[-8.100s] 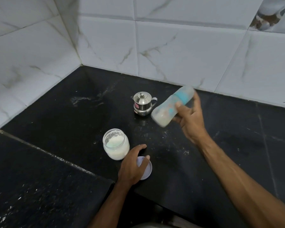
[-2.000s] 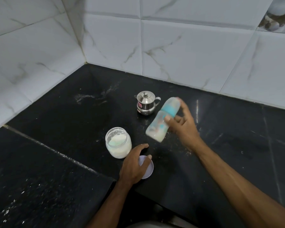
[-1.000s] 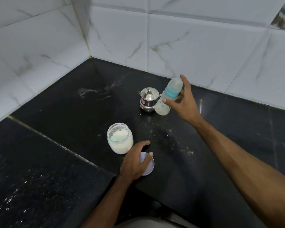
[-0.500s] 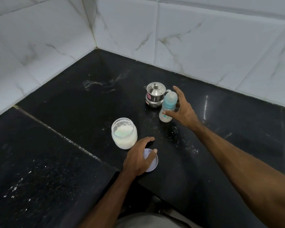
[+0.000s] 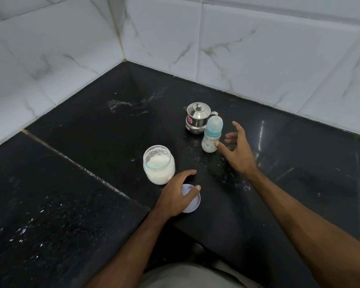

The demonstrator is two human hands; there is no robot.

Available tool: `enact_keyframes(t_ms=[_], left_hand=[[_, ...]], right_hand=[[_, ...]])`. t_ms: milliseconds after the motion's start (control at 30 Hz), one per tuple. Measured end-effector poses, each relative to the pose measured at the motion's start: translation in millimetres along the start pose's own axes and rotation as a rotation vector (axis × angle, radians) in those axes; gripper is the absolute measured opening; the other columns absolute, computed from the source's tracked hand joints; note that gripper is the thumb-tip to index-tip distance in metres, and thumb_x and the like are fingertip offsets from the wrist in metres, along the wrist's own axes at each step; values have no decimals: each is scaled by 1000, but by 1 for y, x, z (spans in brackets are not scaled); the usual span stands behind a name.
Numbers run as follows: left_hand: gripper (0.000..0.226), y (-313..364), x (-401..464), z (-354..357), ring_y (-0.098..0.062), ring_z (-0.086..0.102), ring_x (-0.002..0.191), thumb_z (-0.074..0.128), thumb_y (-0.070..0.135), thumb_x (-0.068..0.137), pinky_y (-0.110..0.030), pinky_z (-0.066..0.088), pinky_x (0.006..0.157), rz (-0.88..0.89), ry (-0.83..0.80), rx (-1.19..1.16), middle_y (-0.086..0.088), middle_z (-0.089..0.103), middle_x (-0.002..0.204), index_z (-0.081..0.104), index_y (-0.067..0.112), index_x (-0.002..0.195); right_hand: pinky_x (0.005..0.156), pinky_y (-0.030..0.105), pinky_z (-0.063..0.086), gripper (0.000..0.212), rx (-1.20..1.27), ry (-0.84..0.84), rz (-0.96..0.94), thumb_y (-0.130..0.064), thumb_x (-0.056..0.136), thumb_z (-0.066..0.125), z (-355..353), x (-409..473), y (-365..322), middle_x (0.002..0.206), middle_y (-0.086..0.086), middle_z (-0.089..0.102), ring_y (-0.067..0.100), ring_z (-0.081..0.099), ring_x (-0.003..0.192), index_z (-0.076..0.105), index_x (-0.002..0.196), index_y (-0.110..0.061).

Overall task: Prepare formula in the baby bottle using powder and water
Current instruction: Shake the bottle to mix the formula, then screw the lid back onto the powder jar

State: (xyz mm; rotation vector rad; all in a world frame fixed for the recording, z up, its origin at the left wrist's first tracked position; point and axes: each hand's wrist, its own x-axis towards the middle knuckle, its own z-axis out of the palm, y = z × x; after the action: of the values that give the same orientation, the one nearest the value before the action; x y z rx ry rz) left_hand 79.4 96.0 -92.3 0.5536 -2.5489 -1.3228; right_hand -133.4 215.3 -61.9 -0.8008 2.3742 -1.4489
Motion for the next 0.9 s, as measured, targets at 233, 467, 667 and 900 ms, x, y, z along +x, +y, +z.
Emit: enact_keyframes(t_ms=[233,467,667,900], left_hand=[[74,16,-19,-9,2,30,137,67,57,80,-11,20,104,91,-107,293,18,33,151,38,35,144],[74,9,-28,-8,-12,36,135,70,51,79,-27,29,108,113,-112,408,7,40,147,40,28,143],[72,8,-31,-4,-15,38,136,72,38,82,-16,17,109,90,-106,345,0,43,146,40,19,144],[37,31,-26,-9,-11,61,114,65,15,91,-30,50,97,-267,178,-582,2,66,120,58,18,127]], right_hand=[[83,24,52,67,-39,-91,-72,-35,84,72,-7,-50,1,112,-6,55,8,59,102,37,141,-28],[90,27,53,51,-70,-256,-94,-33,85,70,6,-87,-3,116,-8,57,1,57,106,50,131,-27],[97,34,51,52,-28,-369,-68,-24,85,71,17,-104,-5,123,-10,57,-2,54,113,49,132,-30],[105,34,46,78,80,-551,-97,-33,80,75,23,-115,-22,142,-9,46,8,48,130,33,145,-34]])
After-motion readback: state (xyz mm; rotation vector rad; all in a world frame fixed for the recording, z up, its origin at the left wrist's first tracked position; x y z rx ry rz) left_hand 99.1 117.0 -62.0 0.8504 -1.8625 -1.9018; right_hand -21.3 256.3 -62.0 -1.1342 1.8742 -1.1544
